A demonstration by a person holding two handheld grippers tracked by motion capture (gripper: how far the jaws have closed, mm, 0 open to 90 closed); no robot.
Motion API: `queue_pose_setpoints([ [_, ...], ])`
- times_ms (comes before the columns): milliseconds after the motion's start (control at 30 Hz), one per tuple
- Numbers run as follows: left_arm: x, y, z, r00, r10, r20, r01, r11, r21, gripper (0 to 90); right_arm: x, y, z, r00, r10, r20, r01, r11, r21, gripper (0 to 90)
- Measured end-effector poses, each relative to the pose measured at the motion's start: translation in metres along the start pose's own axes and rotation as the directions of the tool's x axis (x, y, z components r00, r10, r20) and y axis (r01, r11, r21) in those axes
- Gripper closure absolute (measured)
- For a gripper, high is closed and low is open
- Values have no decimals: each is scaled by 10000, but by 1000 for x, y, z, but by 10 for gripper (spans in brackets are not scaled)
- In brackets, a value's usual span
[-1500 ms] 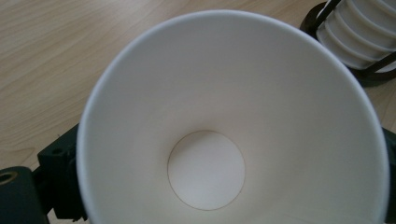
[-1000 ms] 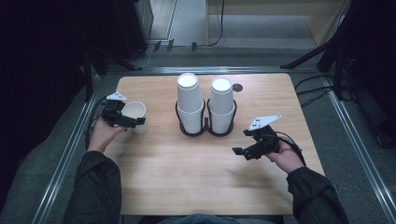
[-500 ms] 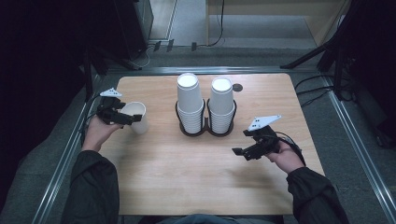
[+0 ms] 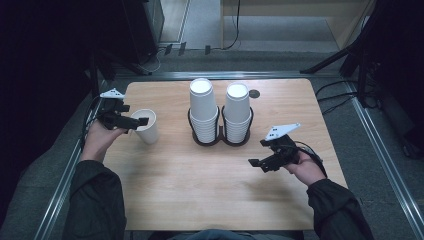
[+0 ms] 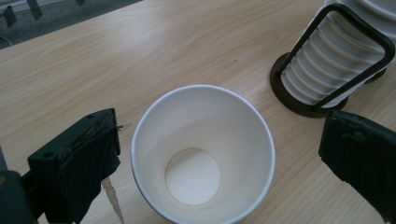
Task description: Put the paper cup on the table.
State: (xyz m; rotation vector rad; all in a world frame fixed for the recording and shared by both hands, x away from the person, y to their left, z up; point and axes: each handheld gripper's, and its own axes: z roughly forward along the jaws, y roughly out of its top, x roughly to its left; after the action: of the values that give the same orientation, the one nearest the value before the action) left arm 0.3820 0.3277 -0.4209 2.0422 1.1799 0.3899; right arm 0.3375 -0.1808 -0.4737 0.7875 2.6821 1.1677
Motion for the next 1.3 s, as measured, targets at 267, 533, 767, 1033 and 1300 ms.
queue_pose_setpoints([
  [267,-11,9,-9,9990,18,458,-5,9997,-264,0,-1,0,-1,10000,6,-11,-6,10000,-28,149],
  [533,-27,16,-13,9967,75,810,-43,9992,-386,0,-1,2,-1,10000,-25,-13,25,9999,-97,149],
  [767,-44,23,-11,9946,298,996,-257,9988,-418,0,-3,3,-1,10000,-45,-64,45,9999,-133,149],
  [1033,-56,24,-3,9894,144,1443,-83,9990,-429,0,-4,5,-1,9999,-104,-132,102,9998,-152,149],
  [1300,-65,24,1,9904,498,1293,-448,9981,-415,0,-2,5,0,9998,-144,-119,143,9999,-92,149],
])
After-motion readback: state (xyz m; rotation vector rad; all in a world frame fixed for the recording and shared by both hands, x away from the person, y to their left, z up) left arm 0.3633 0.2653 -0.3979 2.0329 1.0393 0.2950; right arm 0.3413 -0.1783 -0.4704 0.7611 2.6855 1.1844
